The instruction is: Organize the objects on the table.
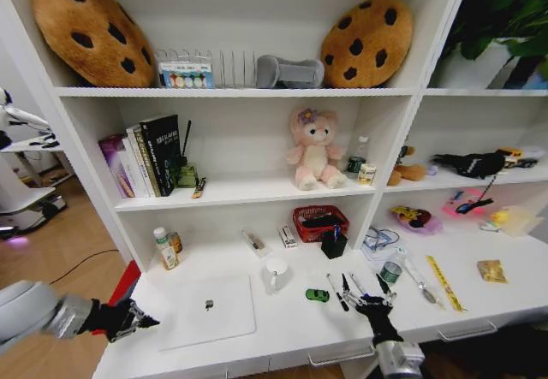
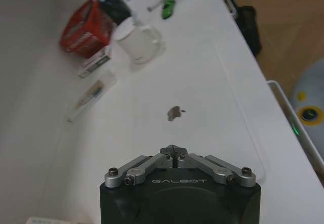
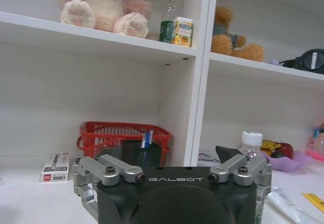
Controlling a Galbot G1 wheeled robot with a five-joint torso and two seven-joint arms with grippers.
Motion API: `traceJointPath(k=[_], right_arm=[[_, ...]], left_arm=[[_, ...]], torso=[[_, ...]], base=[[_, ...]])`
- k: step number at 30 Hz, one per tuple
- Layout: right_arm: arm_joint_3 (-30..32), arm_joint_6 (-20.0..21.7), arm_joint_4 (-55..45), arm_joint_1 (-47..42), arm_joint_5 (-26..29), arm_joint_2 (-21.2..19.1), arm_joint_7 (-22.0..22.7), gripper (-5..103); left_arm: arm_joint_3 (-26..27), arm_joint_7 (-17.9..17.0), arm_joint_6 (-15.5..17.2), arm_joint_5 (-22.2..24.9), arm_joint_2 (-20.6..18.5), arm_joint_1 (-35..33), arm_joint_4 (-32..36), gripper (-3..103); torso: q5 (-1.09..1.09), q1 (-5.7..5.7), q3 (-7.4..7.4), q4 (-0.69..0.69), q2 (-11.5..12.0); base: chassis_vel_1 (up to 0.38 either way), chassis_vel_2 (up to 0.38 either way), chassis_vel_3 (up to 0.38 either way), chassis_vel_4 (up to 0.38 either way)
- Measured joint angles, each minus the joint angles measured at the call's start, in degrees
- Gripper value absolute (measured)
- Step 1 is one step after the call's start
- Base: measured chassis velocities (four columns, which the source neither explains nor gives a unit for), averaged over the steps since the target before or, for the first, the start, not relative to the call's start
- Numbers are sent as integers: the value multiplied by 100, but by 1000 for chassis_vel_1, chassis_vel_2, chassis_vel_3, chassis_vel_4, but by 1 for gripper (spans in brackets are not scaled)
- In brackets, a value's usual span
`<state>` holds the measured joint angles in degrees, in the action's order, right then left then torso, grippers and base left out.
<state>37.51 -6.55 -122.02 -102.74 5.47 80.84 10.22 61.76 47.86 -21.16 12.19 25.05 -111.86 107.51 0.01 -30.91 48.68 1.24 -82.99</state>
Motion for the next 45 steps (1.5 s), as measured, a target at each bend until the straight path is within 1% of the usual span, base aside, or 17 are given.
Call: traceJointPath(k=[3, 4, 6, 7, 10, 11, 13, 17, 21, 23, 26, 29, 31, 33, 37, 40, 45], right_arm=[[-73, -9, -143, -231, 12, -125, 122, 100], [-73, -9, -143, -231, 12, -125, 122, 100], [-149, -32, -237, -301, -4, -199, 220, 100], [-149, -32, -237, -301, -4, -199, 220, 100], [-190, -22, -403, -338, -45, -288, 216, 100], [-190, -22, -403, -338, -45, -288, 216, 100], [-201, -55, -549, -400, -2, -395, 77, 100], [-194, -136, -630, -469, 43, -489, -6, 100], [-148, -280, -786, -574, 341, -556, -535, 103], [-229, -354, -856, -605, 416, -616, -711, 96], [-283, -319, -894, -606, 450, -662, -733, 98], [-309, -226, -898, -599, 502, -706, -697, 100], [-307, -205, -888, -593, 496, -714, -657, 100], [-293, 54, -875, -575, 552, -738, -459, 100], [-290, 357, -910, -596, 724, -773, -441, 100], [-323, 580, -952, -701, 1082, -843, -791, 100], [-348, 714, -959, -754, 1266, -903, -949, 100]], left_arm=[[10, -1041, 324, 624, 1036, 37, -6, 0], [10, -1041, 324, 624, 1036, 37, -6, 0], [63, -1679, 504, 1126, 1782, 32, 107, 0], [63, -1679, 504, 1126, 1782, 32, 107, 0], [158, -2268, 616, 1456, 2692, -39, 342, 0], [158, -2268, 616, 1456, 2692, -39, 342, 0], [232, -2809, 743, 1593, 3244, -76, 562, 0], [300, -3250, 930, 1765, 3533, -100, 764, 1], [396, -3692, 1196, 1995, 3805, -103, 1146, 17], [401, -3990, 1441, 2112, 4035, -114, 1463, 28], [373, -4130, 1617, 2040, 4231, -162, 1720, 33], [273, -4308, 1964, 1913, 4479, -206, 2128, 50], [273, -4316, 2009, 1906, 4522, -199, 2213, 50], [338, -4321, 2108, 1917, 4595, -173, 2412, 61], [399, -4231, 2113, 1929, 4586, -196, 2431, 72], [441, -4043, 2024, 1931, 4562, -233, 2366, 89], [455, -3952, 1967, 1931, 4629, -239, 2372, 97]], torso=[[-2, 0, 0, -2, 0], [-2, 0, 0, -2, 0], [-1, 0, 0, -2, -1], [-1, 0, 0, -2, -1], [-1, 0, 0, -5, 0], [-1, 0, 0, -5, 0], [0, 0, 0, -3, -1], [0, 0, 0, -1, 0], [0, 0, 0, 1, -1], [0, 0, 0, -1, 0], [0, 0, 0, -2, -1], [0, 0, 0, -3, 0], [0, 0, 0, -2, 0], [0, 0, 0, -2, 0], [-1, 0, 0, -1, 0], [-1, 0, 0, -2, 0], [-2, 0, 0, -1, 0]], base=[[0, 0, 0, 0], [0, 0, 0, 0], [0, 0, 0, 0], [0, 0, 0, 0], [0, 0, 0, 0], [0, 0, 0, 0], [0, 0, 0, 0], [0, 0, 0, 0], [0, 0, 0, 0], [0, 0, 0, 0], [0, 0, 0, 0], [0, 0, 0, 0], [0, 0, 0, 0], [0, 0, 0, 0], [0, 0, 0, 0], [0, 0, 0, 0], [0, 0, 0, 0]])
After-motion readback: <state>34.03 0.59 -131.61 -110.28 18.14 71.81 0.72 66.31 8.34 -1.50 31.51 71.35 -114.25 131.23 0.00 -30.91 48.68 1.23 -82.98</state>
